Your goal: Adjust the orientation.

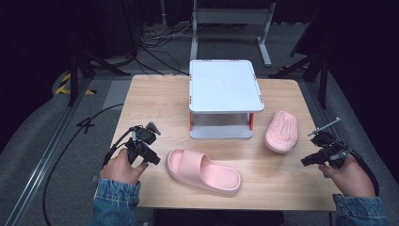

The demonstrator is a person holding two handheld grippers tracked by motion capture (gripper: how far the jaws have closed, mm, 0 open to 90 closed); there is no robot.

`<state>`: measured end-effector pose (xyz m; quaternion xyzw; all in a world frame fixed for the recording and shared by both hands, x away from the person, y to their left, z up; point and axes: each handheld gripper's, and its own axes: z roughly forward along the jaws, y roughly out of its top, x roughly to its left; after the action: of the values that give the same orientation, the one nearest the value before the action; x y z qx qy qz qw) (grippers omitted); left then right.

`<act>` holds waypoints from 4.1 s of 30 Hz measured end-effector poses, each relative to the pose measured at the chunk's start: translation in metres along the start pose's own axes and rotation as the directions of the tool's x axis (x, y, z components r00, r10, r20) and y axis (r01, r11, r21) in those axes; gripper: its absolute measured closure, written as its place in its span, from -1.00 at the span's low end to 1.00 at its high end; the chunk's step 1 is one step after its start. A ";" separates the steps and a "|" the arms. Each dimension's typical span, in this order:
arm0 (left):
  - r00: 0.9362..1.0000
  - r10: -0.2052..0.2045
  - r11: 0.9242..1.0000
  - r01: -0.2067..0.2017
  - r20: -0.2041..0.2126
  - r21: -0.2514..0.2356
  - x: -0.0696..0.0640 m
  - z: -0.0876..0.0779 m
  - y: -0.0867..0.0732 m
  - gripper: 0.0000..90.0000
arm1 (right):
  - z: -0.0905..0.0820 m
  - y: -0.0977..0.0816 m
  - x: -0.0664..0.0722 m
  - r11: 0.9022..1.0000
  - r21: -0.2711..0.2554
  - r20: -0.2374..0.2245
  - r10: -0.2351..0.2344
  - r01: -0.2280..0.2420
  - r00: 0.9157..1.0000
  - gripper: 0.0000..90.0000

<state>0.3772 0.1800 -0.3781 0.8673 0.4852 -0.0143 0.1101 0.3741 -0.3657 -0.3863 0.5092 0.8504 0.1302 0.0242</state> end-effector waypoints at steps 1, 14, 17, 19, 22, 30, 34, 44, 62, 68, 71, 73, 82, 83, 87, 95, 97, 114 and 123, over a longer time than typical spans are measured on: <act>1.000 -0.004 1.000 0.004 0.003 -0.003 0.000 0.000 0.000 0.22 | 0.000 0.000 0.001 1.000 0.005 0.000 0.003 -0.003 1.000 0.58; 0.997 0.052 0.999 -0.052 0.051 -0.010 -0.025 -0.002 0.007 0.01 | -0.002 0.000 -0.001 1.000 -0.019 -0.012 0.015 -0.016 1.000 0.49; 0.994 0.094 0.996 -0.093 0.060 -0.014 -0.035 -0.002 0.009 0.01 | -0.003 0.000 -0.001 0.999 -0.028 -0.017 0.016 -0.016 1.000 0.47; 0.990 0.124 0.992 -0.124 0.066 -0.009 -0.043 0.000 0.011 0.03 | -0.003 0.000 -0.001 1.000 -0.026 -0.018 0.014 -0.014 1.000 0.46; 0.979 0.185 0.982 -0.187 0.090 0.022 -0.056 0.006 0.014 0.05 | -0.001 0.000 -0.002 0.999 -0.025 -0.021 0.024 -0.025 0.999 0.45; 0.962 0.249 0.963 -0.259 0.114 0.081 -0.075 0.018 0.016 0.07 | -0.002 0.000 -0.002 0.999 -0.031 -0.021 0.022 -0.023 1.000 0.43; 0.944 0.261 0.951 -0.287 0.202 0.117 -0.079 0.028 0.016 0.15 | 0.000 0.001 -0.002 0.999 -0.027 -0.023 0.019 -0.020 1.000 0.42; 0.942 0.269 0.933 -0.307 0.202 0.188 -0.083 0.045 0.019 0.20 | 0.002 0.002 -0.002 1.000 -0.024 -0.025 0.016 -0.016 1.000 0.41; 0.955 0.243 0.933 -0.279 0.172 0.228 -0.084 0.056 0.022 0.28 | 0.004 0.002 -0.001 1.000 -0.013 -0.032 0.018 -0.018 0.999 0.38; 0.977 0.187 0.961 -0.204 0.104 0.189 -0.073 0.056 0.031 0.25 | 0.005 -0.004 -0.003 1.000 -0.012 -0.031 0.028 -0.029 0.999 0.37; 0.980 0.179 0.966 -0.191 0.082 0.172 -0.068 0.056 0.034 0.23 | 0.004 -0.008 -0.003 0.999 -0.010 -0.027 0.040 -0.040 0.999 0.37; 0.984 0.167 0.972 -0.176 0.068 0.156 -0.064 0.056 0.037 0.22 | 0.003 -0.012 -0.005 0.999 -0.013 -0.022 0.046 -0.047 0.999 0.36; 0.987 0.154 0.979 -0.159 0.045 0.127 -0.058 0.051 0.040 0.10 | 0.004 -0.019 -0.009 0.998 -0.012 -0.021 0.060 -0.060 0.998 0.35; 0.989 0.140 0.983 -0.146 0.057 0.112 -0.058 0.049 0.039 0.08 | 0.004 -0.018 -0.009 0.998 -0.012 -0.020 0.061 -0.061 0.998 0.35; 0.988 0.134 0.989 -0.138 0.077 0.047 -0.065 0.028 0.032 -0.12 | 0.004 -0.015 -0.008 0.998 -0.014 -0.023 0.056 -0.057 0.998 0.35; 0.984 0.172 0.985 -0.171 0.040 -0.010 -0.099 0.020 0.025 -0.38 | 0.009 -0.006 -0.004 0.999 -0.009 -0.028 0.032 -0.032 0.999 0.31; 0.986 0.168 0.986 -0.168 0.000 0.019 -0.104 0.032 0.028 -0.38 | 0.009 -0.005 -0.004 0.999 -0.009 -0.028 0.034 -0.034 0.999 0.30; 0.991 0.113 0.994 -0.113 -0.066 -0.001 -0.099 0.045 0.033 0.21 | 0.013 -0.004 -0.003 1.000 0.006 -0.025 0.031 -0.031 0.999 0.29; 0.992 0.098 0.994 -0.101 -0.080 -0.036 -0.094 0.038 0.031 0.59 | 0.014 -0.004 -0.002 1.000 0.016 -0.028 0.022 -0.021 0.999 0.29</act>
<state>0.3567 0.0783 -0.3978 0.8880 0.4453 0.0346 0.1092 0.3743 -0.3662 -0.4007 0.5167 0.8461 0.1308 0.0069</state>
